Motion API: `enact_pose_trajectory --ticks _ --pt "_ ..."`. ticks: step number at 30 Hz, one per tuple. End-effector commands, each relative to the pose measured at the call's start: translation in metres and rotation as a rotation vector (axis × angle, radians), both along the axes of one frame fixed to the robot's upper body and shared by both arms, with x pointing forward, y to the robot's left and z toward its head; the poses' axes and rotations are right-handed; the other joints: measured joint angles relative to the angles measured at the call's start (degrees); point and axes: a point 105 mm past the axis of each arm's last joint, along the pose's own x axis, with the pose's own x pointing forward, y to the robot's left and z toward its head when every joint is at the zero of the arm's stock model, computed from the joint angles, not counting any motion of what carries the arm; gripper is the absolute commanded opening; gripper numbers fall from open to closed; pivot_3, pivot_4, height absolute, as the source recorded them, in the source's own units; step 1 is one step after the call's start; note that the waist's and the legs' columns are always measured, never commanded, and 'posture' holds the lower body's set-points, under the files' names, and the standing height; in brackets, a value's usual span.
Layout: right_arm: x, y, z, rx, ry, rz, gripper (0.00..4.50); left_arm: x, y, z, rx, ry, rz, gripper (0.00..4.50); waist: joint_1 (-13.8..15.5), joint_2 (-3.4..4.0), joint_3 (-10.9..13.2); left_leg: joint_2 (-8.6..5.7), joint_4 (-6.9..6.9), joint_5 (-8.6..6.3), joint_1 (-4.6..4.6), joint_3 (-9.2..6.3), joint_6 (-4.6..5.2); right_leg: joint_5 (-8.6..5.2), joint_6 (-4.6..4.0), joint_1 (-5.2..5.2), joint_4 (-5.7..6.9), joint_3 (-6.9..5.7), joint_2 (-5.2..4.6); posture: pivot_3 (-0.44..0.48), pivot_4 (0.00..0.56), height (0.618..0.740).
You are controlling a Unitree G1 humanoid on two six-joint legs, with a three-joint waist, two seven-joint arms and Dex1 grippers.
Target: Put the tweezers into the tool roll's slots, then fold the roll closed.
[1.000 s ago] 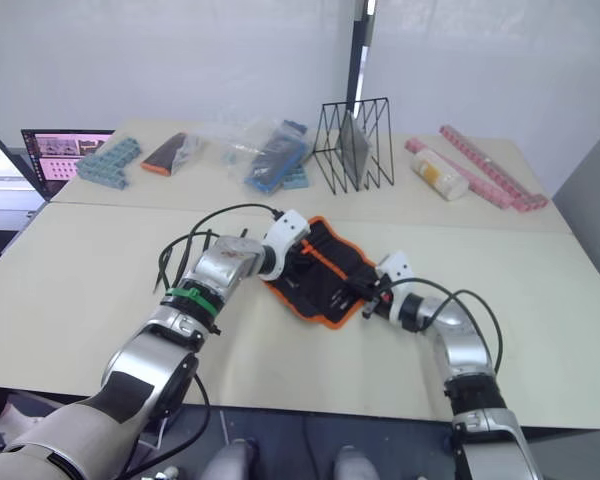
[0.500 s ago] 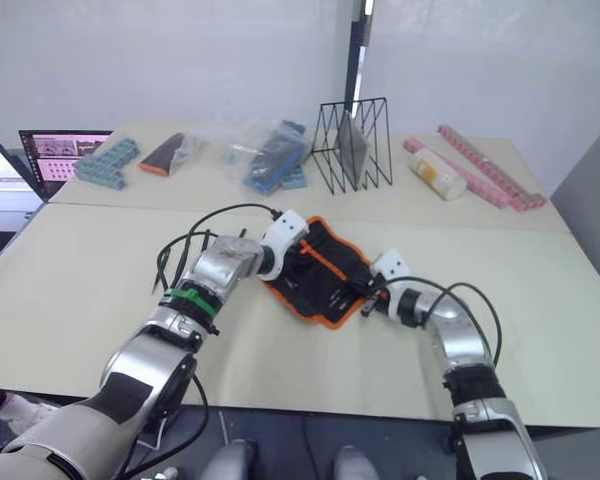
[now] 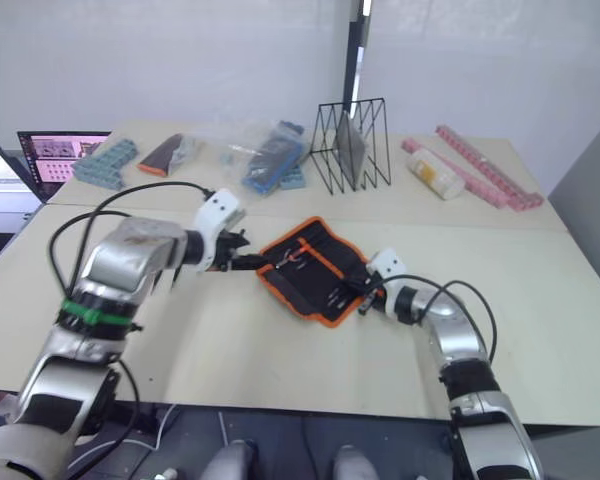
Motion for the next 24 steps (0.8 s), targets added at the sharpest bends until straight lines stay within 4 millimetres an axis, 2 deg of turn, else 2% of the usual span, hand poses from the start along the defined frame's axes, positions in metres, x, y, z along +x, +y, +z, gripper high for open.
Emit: enact_pose_trajectory --ticks 1,7,11,13,17,21,24 --pt "0.0 -0.01 -0.011 -0.021 0.045 -0.027 0.0 -0.009 0.03 0.028 -0.085 -0.198 0.052 3.56 0.0 0.0 0.0 0.01 -0.01 0.0 0.01 0.0 0.0 0.0 0.0 -0.01 0.01 0.0 0.0 0.0 0.15 0.735" --pt "-0.002 -0.01 -0.013 -0.026 0.056 -0.008 0.0 -0.048 0.081 0.036 -0.34 -0.208 0.171 3.56 0.0 -0.03 0.0 0.04 0.01 0.0 -0.02 0.0 0.0 0.0 -0.01 -0.02 -0.01 -0.01 -0.01 0.0 0.15 0.735" --pt "-0.003 -0.013 -0.013 -0.031 0.06 0.0 0.0 -0.079 0.121 0.01 -0.204 -0.185 0.328 3.56 -0.2 -0.02 0.0 0.04 -0.08 -0.02 0.05 0.02 0.0 0.0 -0.01 -0.02 -0.01 0.0 -0.01 0.0 0.15 0.735" --pt "-0.003 -0.015 -0.011 -0.036 0.059 0.0 0.0 -0.091 0.14 0.003 -0.199 -0.189 0.429 3.56 0.1 -0.04 0.0 0.06 -0.1 -0.02 0.05 0.02 0.0 0.0 -0.02 -0.02 -0.02 0.01 -0.01 0.0 0.15 0.735" --pt "0.0 -0.018 -0.005 -0.033 0.057 -0.003 0.0 -0.125 0.16 -0.005 -0.352 -0.282 0.55 3.56 0.4 -0.07 0.0 0.06 -0.07 -0.02 -0.02 0.04 -0.01 0.0 -0.02 0.03 -0.31 -0.01 -0.05 0.0 0.15 0.735" --pt "-0.001 -0.018 -0.006 -0.038 0.073 0.007 0.0 -0.157 0.182 -0.039 -0.336 -0.284 0.679 3.56 0.3 -0.1 0.0 0.08 -0.1 -0.03 -0.01 0.07 -0.01 0.01 -0.04 0.03 -0.4 0.0 -0.07 0.0 0.15 0.735" --pt "-0.002 -0.019 -0.007 -0.037 0.08 0.007 0.0 -0.169 0.187 -0.05 -0.354 -0.293 0.751 3.56 0.5 -0.12 0.0 0.07 -0.1 -0.03 -0.02 0.09 -0.02 0.01 -0.04 0.04 -0.43 0.01 -0.07 0.0 0.15 0.735"
